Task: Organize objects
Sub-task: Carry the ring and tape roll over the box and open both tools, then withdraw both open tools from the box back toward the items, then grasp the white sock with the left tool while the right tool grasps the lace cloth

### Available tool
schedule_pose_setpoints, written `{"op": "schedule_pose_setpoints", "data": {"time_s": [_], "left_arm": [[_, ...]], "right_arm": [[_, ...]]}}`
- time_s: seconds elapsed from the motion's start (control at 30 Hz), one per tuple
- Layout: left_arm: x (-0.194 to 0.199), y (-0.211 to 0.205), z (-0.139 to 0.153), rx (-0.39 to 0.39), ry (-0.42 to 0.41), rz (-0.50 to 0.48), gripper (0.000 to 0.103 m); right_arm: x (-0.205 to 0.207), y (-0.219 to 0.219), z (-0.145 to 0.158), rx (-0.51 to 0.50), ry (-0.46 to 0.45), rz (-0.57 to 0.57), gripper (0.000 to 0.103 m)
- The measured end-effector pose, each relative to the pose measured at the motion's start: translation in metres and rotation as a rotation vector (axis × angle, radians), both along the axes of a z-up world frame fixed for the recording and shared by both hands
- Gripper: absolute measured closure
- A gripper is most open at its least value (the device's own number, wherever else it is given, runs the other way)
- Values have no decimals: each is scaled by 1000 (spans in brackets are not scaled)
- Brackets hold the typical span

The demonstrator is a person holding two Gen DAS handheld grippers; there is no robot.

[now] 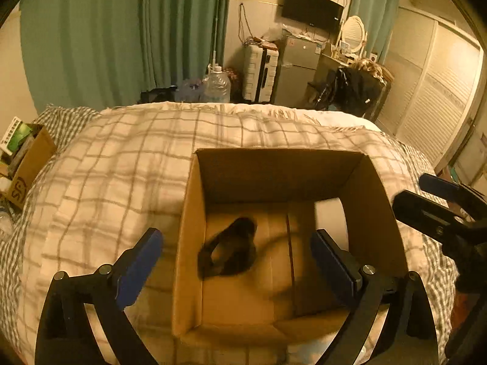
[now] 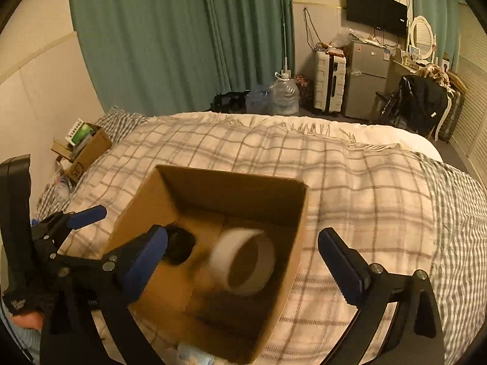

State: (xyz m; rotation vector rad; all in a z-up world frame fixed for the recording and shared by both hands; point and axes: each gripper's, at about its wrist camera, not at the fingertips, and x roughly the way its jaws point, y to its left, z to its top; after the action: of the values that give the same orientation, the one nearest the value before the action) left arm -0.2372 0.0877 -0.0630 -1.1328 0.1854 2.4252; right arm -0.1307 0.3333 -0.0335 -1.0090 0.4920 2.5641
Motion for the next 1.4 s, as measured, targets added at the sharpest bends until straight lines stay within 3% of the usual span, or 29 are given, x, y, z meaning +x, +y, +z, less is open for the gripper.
{"op": "schedule_pose_setpoints", "data": {"time_s": [0.23,0.43,0.67,0.87,1.07,1.17,1.4], "left_arm": [[46,-41,52,53,10,55,3],[107,-79,101,68,82,92,0],[171,-108,114,52,125,121,0],[204,-117,86,23,113,160,0],[223,-116,23,-36,45,176,0],[226,-114,-4,-94,8,187,0],[201,-126,-34,-110,-108,255,0]], "right_arm": [[57,-29,54,55,31,5,3],[119,-72,101,118,49,11,3],[175,-129,115,166,38,44,2],[195,-159,84,166,8,25,2],[185,-168,16,97,-71,14,2],[173,-171,-18,78,-142,43,2],[130,-172,-74,44,-280,120,2]]}}
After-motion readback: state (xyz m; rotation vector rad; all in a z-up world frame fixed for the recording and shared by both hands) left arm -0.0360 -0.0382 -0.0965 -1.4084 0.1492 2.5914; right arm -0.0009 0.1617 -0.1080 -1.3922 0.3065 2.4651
